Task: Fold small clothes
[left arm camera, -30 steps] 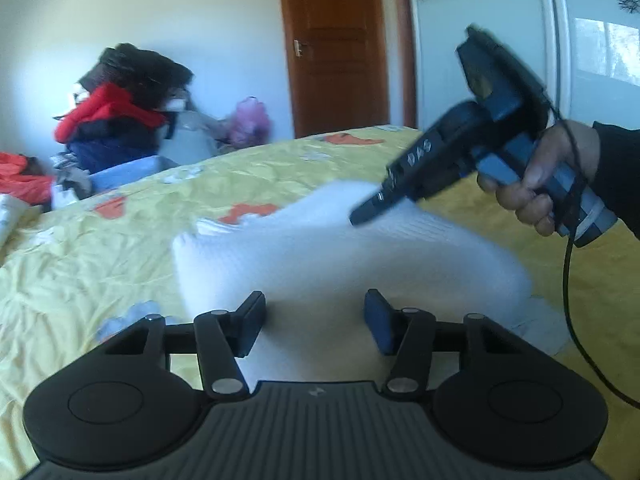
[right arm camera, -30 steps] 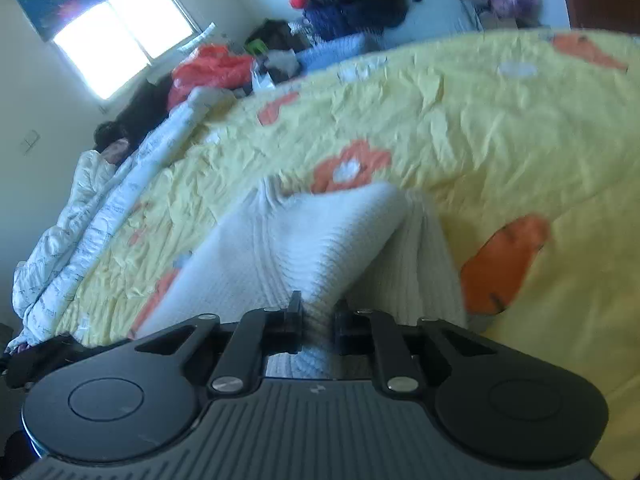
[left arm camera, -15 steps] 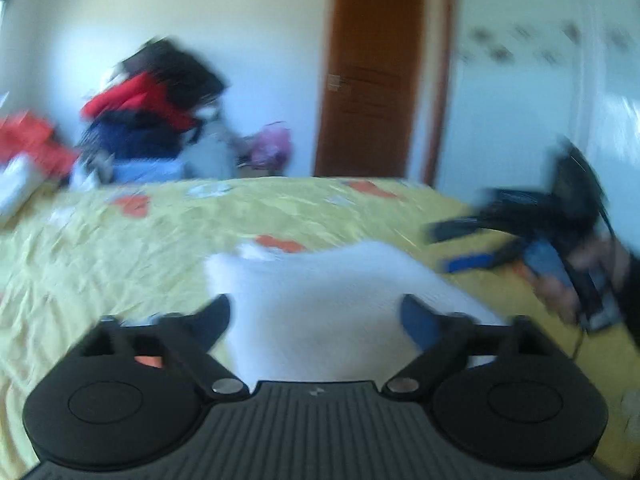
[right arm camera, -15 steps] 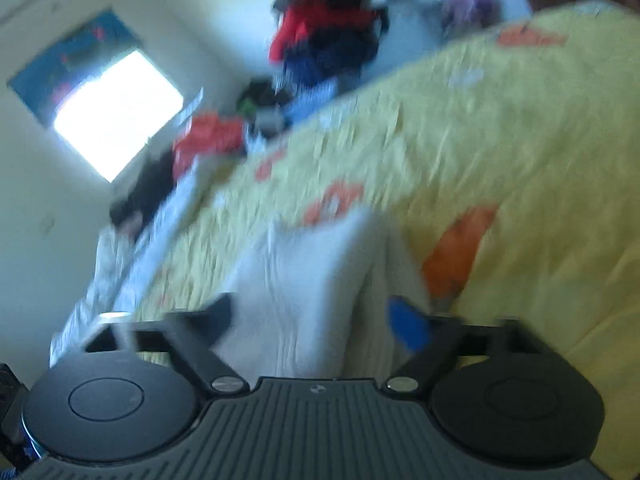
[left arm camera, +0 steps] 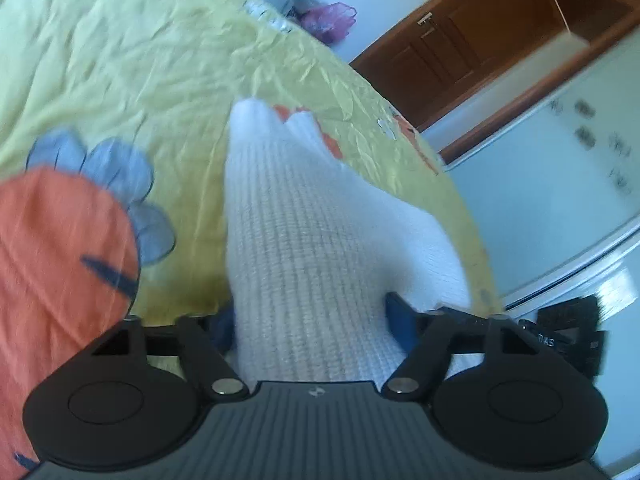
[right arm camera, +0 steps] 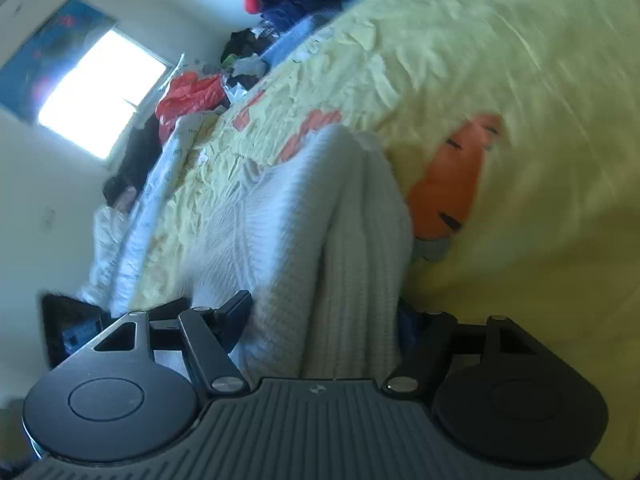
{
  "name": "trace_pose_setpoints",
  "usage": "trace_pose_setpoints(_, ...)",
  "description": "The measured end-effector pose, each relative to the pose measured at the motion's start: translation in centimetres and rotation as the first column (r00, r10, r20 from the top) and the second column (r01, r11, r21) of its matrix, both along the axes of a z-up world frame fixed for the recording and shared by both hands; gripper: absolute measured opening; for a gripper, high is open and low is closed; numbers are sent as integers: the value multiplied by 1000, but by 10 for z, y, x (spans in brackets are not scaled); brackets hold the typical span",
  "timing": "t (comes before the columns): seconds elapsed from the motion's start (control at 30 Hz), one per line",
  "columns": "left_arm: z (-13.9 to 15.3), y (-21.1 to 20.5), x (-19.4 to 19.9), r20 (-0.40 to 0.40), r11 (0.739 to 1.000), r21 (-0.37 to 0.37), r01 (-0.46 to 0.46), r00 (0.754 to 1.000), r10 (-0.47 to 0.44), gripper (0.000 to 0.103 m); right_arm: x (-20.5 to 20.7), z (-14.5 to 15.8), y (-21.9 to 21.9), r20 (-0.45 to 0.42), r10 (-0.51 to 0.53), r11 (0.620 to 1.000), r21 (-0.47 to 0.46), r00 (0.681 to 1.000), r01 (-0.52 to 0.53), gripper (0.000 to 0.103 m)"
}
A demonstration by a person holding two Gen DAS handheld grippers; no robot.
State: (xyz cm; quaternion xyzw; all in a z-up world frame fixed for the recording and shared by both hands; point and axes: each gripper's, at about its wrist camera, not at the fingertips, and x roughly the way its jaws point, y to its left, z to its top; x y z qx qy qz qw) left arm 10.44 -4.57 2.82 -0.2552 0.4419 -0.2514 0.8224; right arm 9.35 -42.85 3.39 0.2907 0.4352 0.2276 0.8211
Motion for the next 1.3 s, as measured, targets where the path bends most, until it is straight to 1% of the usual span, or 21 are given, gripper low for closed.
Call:
trace_pose_setpoints(0.03, 6, -2, 3, 11, 1000, 19, -1, 1000, 1, 53, -1, 4, 5, 11, 2, 1000, -20, 1000, -2, 64)
trace_pose_setpoints(0.1, 22, 1, 0, 38, 999, 47, 8, 999, -10, 47, -5, 13, 11, 27, 0, 999, -41, 1000, 1, 60)
trace_pose_setpoints(0.2, 46, 12, 0, 84, 996, 88, 21, 996, -28, 46, -6, 35, 20, 71, 11, 1000, -7, 997, -10, 53)
trace_pose_setpoints(0.27, 64, 26, -1, 124, 992, 123, -5, 992, -10, 46, 1, 43, 28, 96, 19, 999, 41, 995, -23, 47)
trace_pose_setpoints(0.33, 77, 46, 7, 125, 987, 156, -37, 992, 17, 47, 11, 42, 33, 94, 19, 994, 105, 995, -29, 41)
trace_pose_setpoints(0.4, 75, 57, 21, 100, 978, 201, -59, 994, 40, 48, 27, 33, 45, 75, 13, 986, 166, 997, -26, 41)
trace_pose_setpoints(0.43, 69, 60, 24, 84, 972, 227, -60, 996, 42, 50, 34, 28, 53, 70, 12, 987, 157, 997, -23, 41)
trace_pose_setpoints(0.47, 58, 61, 29, 60, 966, 251, -61, 997, 47, 53, 41, 21, 62, 66, 10, 994, 110, 998, -17, 42)
trace_pose_setpoints(0.5, 44, 61, 31, 34, 958, 277, -68, 998, 61, 67, 46, 14, 68, 53, 1, 998, 60, 999, -5, 48)
trace_pose_setpoints(0.53, 32, 64, 31, 35, 958, 271, -89, 996, 83, 77, 49, 6, 72, 47, -16, 999, 37, 999, 14, 65)
trace_pose_setpoints(0.6, 22, 77, 19, 55, 970, 198, -139, 990, 131, 82, 46, 1, 72, 31, -55, 998, 17, 998, 54, 83)
trace_pose_setpoints(0.7, 23, 98, -4, 45, 983, 87, -162, 986, 158, 82, 26, 12, 60, 43, -68, 997, 41, 997, 66, 83)
trace_pose_setpoints(0.83, 25, 117, -54, 46, 990, -55, -126, 991, 129, 82, -13, 29, 41, 96, -53, 995, 85, 994, 44, 102)
trace_pose_setpoints(0.9, 16, 117, -67, 9, 992, -76, -99, 995, 100, 82, -24, 29, 43, 74, 0, 997, 81, 997, -6, 101)
trace_pose_setpoints(1.0, 7, 114, -71, -21, 984, -125, -125, 992, 123, 82, -28, 22, 65, 33, 66, 998, 9, 997, -66, 102)
trace_pose_setpoints(1.07, 6, 110, -69, -45, 982, -128, -141, 990, 136, 82, -27, 13, 87, -3, 104, 993, -56, 995, -104, 97)
trace_pose_setpoints(1.1, 8, 107, -69, -42, 985, -101, -138, 990, 135, 76, -27, 9, 97, -12, 118, 990, -79, 993, -119, 95)
trace_pose_setpoints(1.17, 19, 100, -72, -14, 992, -29, -122, 992, 122, 63, -31, 13, 113, 25, 159, 978, -144, 987, -154, 94)
trace_pose_setpoints(1.2, 25, 100, -74, -1, 993, -8, -117, 993, 117, 58, -34, 18, 114, 34, 173, 974, -151, 984, -166, 87)
trace_pose_setpoints(1.23, 36, 98, -76, 16, 993, 21, -112, 994, 112, 56, -37, 23, 112, 45, 183, 974, -145, 982, -175, 73)
trace_pose_setpoints(1.3, 51, 97, -85, 52, 994, 73, -84, 995, 80, 56, -47, 37, 102, 77, 213, 973, -108, 974, -204, 61)
